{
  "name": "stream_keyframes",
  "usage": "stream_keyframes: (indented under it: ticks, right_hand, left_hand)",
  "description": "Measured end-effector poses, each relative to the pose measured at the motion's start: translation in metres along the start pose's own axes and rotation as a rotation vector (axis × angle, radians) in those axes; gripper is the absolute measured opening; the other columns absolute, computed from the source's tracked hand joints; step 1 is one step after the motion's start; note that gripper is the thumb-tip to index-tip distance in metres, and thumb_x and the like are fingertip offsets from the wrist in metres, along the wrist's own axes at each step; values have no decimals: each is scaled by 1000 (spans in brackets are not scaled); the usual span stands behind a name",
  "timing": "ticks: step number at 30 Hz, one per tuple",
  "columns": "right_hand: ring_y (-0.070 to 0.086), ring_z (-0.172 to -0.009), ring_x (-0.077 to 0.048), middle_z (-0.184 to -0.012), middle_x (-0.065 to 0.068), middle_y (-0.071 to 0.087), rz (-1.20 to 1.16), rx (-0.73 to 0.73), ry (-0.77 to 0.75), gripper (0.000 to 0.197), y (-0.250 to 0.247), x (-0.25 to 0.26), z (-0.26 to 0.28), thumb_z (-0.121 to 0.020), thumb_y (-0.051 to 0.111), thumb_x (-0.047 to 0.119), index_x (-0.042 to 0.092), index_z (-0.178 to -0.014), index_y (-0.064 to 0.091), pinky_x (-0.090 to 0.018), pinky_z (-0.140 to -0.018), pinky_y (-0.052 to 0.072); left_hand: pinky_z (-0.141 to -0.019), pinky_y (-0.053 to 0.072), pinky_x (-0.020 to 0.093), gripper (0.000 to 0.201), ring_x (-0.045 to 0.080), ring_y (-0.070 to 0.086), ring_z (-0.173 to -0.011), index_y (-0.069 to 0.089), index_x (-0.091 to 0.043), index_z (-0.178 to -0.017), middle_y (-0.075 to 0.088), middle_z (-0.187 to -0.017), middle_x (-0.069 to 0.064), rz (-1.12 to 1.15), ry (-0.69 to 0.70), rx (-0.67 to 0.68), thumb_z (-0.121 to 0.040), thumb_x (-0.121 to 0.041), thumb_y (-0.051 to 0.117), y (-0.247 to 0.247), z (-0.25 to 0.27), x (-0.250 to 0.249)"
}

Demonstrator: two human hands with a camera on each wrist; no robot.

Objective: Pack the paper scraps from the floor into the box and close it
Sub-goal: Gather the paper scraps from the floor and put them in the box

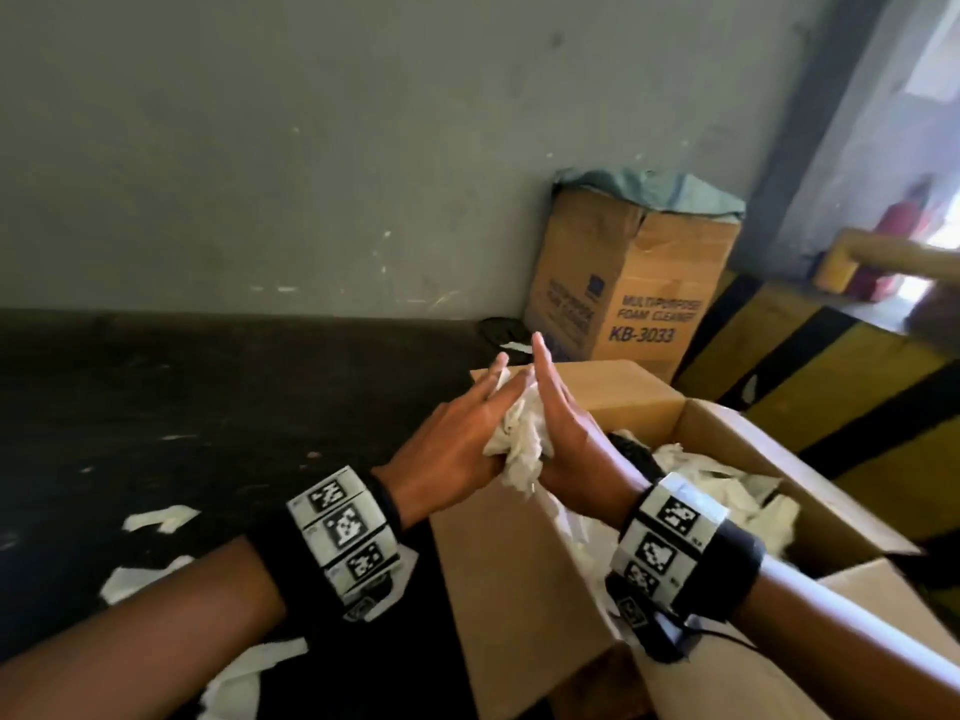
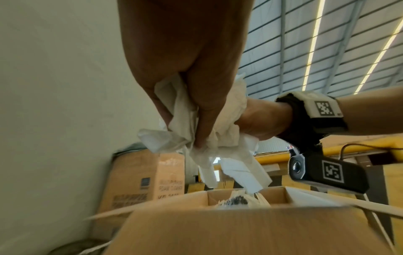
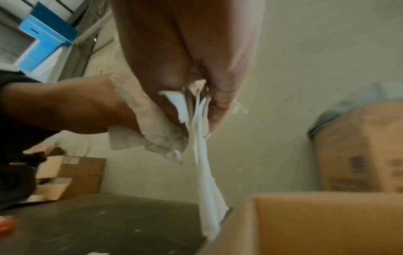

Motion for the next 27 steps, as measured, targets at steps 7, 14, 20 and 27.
stream_keyframes:
  ticks: [7,14,20,27]
  right_hand:
    - [37,-137,-22,-153,-5,31,202,381,303,113,-80,-111,48,-80,74,18,34,-142,-20,-18,-107,31]
    - [28,-134,-6,-154,2,26,331,648,497,100,-102,-146,81,-80,73,6,25,-151,7,-6,-92,27]
    - [38,-135,-21,-151,-3,36,275,526,300,81,-67,-91,28,-86,68,23,28,-149,19,-34,-108,35]
    - [43,-131,-20,-146,-4,42,284,714,80,77,50,15,-29,-89,64,24,28,-150,18,-21,-95,33]
  left_hand:
    - [-115,27,40,101,20,25,-142,10,-26,-151,22,-157,4,68,3,322,-76,-29,77,117,-81,-60]
    - [-97,21,9,84,14,27,-137,12,-19,-151,26,-154,3,-13,-7,619,-86,-16,65,136,-63,-67]
    - [-101,37,22,81,12,38,-130,13,-28,-150,33,-150,-1,-101,-98,457,-87,-21,63,56,-29,-26]
    - [-105,38,27,80,10,40,-129,13,-38,-148,37,-148,-1,-162,-328,378,-87,-24,62,-27,72,92]
Point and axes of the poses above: each hand's wrist, its own z-axis away from the middle knuckle, its own y-axis out of the palm, x = y × z, the point moved 8 cm from there along -z, towards the middle knuckle
